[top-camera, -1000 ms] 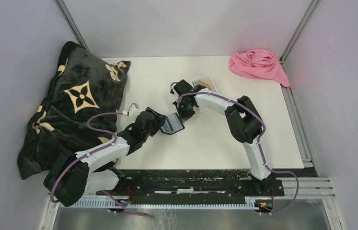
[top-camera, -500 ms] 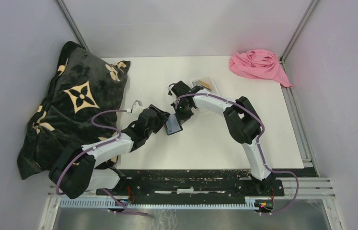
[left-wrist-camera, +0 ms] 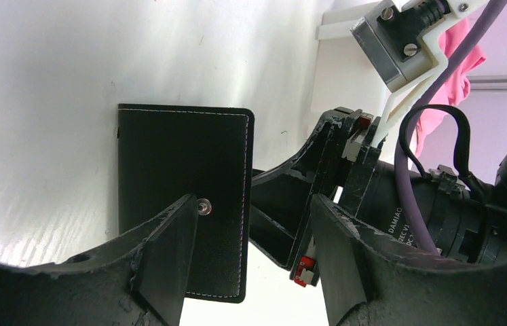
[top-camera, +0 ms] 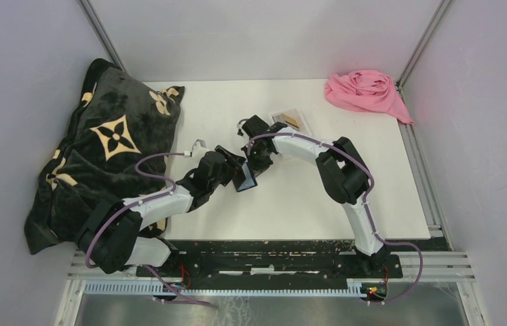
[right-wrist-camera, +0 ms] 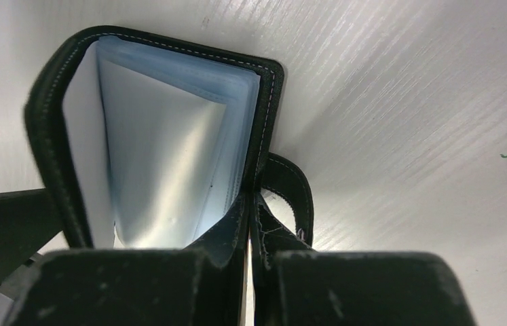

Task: Put the credit cards into the card holder
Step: Close the card holder at the center of the board.

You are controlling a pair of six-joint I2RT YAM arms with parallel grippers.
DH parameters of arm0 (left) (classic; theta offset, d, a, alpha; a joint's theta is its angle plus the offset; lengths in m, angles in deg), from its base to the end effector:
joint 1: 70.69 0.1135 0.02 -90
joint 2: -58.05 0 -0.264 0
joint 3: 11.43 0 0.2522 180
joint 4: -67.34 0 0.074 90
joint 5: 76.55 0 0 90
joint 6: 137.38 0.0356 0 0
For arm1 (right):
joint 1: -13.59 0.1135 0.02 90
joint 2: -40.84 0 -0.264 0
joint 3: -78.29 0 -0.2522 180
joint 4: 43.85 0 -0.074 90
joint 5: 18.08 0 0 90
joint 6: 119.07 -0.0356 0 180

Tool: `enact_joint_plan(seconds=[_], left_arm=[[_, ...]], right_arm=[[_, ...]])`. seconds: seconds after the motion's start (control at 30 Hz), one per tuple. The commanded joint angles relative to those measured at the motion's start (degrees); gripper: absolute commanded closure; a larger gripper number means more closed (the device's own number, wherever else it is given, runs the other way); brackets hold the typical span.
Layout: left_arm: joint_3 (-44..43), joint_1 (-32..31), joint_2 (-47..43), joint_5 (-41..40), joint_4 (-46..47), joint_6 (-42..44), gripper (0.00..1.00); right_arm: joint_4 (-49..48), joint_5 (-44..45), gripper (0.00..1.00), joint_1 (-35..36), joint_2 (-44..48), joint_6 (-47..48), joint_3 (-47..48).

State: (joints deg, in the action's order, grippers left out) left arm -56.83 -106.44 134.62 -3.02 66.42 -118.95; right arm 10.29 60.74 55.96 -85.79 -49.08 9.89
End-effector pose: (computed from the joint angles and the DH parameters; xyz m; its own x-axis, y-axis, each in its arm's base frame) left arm 0.2219 -0.1473 0.1823 -0.4829 -0.7734 -0.4107 -0.2935 0.5849 -0.7561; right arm 0.3351 0.3150 0.1582 -0.8925 -0.3597 -0.2721 -0.4328 0.8529 0.2920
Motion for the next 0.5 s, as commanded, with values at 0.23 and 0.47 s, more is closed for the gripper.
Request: enact_joint_plan(seconds=[0.23,0.47], left_arm=[[0.28,-0.02,1.7,0.63,6.2,-2.49,0.31],[2.03,-0.62,0.66,-1.35,7.29,-4.26,0.32]], right_arm=[[-1.86,-1.25,0.95,0.46,-1.13,-1.4,-1.14],[-2.95,0.9,0.88,-0.54,0.94,-1.52,-2.44]])
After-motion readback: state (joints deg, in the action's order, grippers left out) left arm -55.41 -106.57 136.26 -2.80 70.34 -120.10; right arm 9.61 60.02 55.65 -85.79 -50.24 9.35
